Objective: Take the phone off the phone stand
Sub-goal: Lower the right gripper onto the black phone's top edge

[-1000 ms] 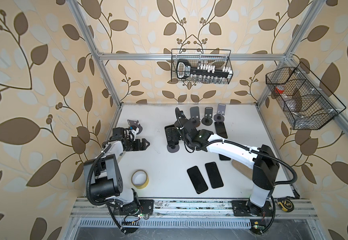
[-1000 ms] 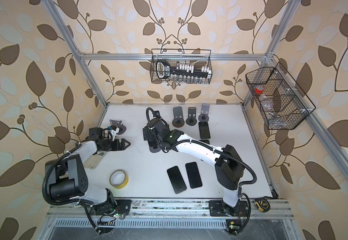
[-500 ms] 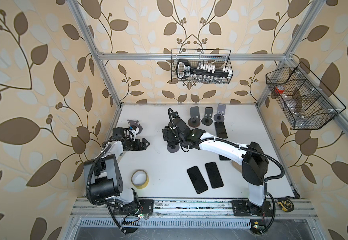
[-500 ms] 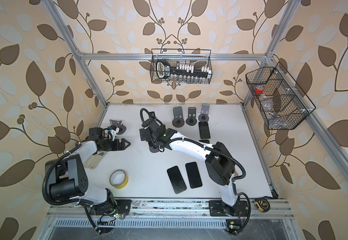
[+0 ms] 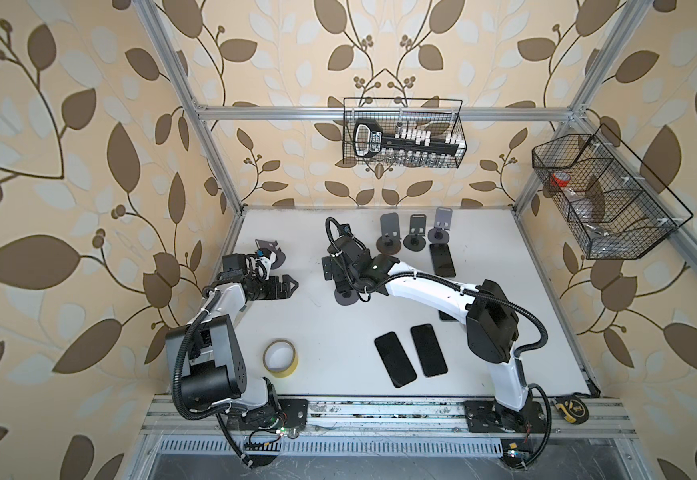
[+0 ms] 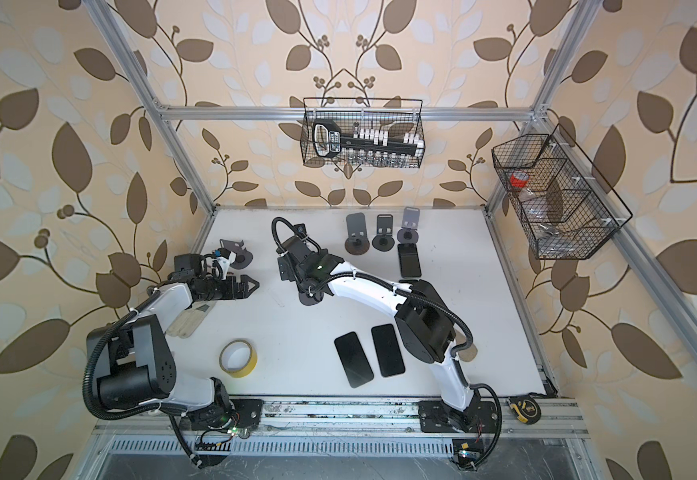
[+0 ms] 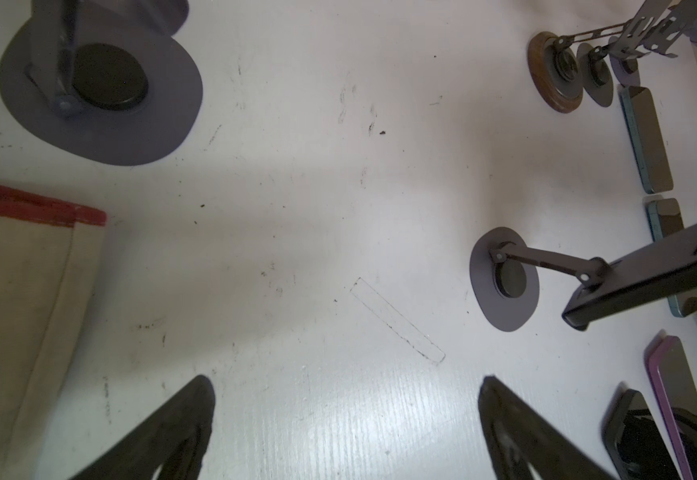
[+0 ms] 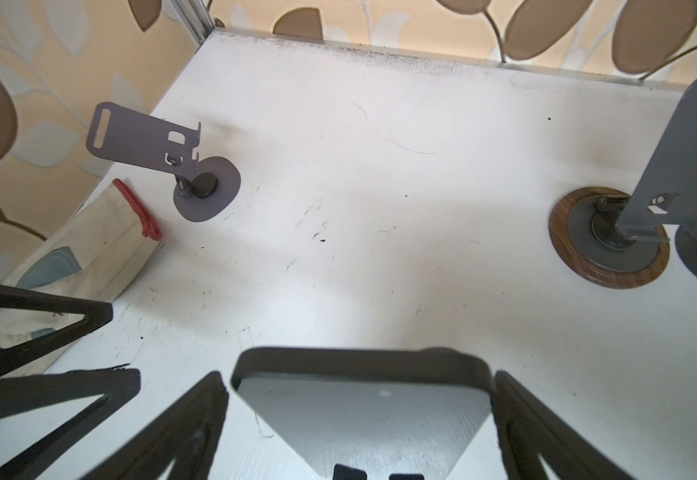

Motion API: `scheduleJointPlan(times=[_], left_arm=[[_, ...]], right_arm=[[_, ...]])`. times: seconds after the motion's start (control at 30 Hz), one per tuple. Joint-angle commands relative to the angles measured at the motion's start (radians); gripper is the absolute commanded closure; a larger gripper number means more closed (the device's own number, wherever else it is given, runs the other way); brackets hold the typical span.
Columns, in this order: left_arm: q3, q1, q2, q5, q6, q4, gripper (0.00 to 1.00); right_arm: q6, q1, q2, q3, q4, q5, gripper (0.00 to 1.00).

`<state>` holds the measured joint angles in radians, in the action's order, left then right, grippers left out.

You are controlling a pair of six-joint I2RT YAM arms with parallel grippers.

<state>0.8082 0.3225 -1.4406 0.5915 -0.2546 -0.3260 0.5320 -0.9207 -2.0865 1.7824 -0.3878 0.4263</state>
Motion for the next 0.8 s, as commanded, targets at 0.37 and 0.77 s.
scheduleJointPlan(times=[0.37, 0.77], left_arm=[[-0.004, 0.01, 0.031, 0.008, -0.007, 0.006, 0.01], [-0.002, 0.01, 0.029, 0.016, -0.011, 0.001, 0.01]], right_arm=[[0.046, -0.005, -0.07, 0.085, -0.1, 0.071, 0.15], [0.089, -0.01, -0.09, 0.112, -0.135, 0.111, 0.3]])
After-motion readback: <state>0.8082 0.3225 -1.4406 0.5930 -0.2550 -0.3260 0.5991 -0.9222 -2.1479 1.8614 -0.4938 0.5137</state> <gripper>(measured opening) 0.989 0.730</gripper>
